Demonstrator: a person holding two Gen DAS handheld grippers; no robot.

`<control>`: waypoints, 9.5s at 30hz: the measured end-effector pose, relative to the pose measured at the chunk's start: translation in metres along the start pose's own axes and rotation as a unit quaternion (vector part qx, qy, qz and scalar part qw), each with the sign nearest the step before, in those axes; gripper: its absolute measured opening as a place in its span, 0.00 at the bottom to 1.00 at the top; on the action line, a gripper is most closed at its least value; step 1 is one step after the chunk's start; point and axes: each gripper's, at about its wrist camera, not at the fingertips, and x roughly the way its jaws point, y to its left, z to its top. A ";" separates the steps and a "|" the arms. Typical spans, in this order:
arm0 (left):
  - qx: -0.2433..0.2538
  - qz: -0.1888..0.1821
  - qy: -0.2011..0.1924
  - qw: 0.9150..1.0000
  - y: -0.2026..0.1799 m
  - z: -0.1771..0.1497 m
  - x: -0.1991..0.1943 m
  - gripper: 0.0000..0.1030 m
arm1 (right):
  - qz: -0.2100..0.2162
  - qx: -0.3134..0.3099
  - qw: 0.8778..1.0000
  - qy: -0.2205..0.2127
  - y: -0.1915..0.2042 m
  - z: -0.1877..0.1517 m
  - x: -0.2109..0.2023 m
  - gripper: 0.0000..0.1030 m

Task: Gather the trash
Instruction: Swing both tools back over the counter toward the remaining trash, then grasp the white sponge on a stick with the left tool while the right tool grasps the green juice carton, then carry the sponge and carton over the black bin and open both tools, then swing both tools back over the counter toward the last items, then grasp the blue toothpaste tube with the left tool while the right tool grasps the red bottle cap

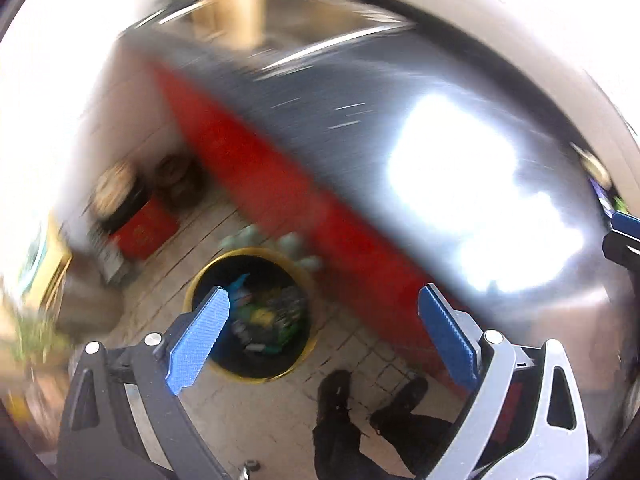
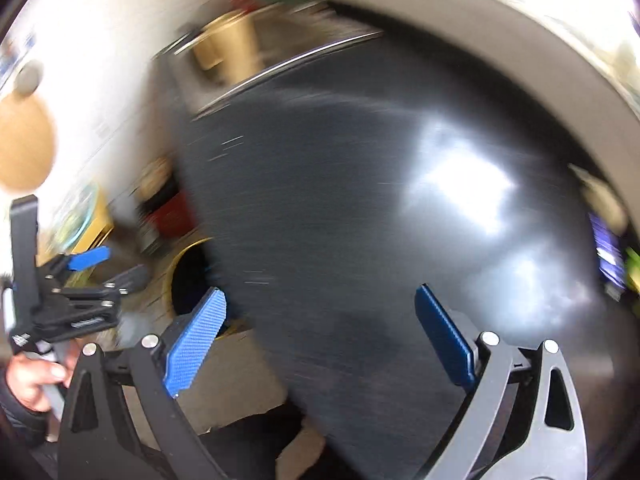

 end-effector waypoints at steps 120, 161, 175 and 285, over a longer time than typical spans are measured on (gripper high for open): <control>0.103 0.008 -0.026 0.994 -0.130 0.036 -0.046 0.31 | 0.089 -0.018 0.996 -0.016 -0.041 0.018 -0.027 0.16; -0.121 0.008 0.061 0.991 0.136 -0.087 0.104 0.65 | 0.114 -0.325 0.919 0.193 0.278 0.009 0.234 0.36; -0.029 0.077 0.004 0.997 0.089 -0.047 0.012 0.81 | 0.097 -0.228 0.968 0.046 0.193 0.045 0.094 0.89; 0.321 -0.061 0.009 0.945 -0.507 0.107 0.069 0.48 | -0.141 0.276 0.949 -0.061 -0.445 -0.081 -0.070 0.47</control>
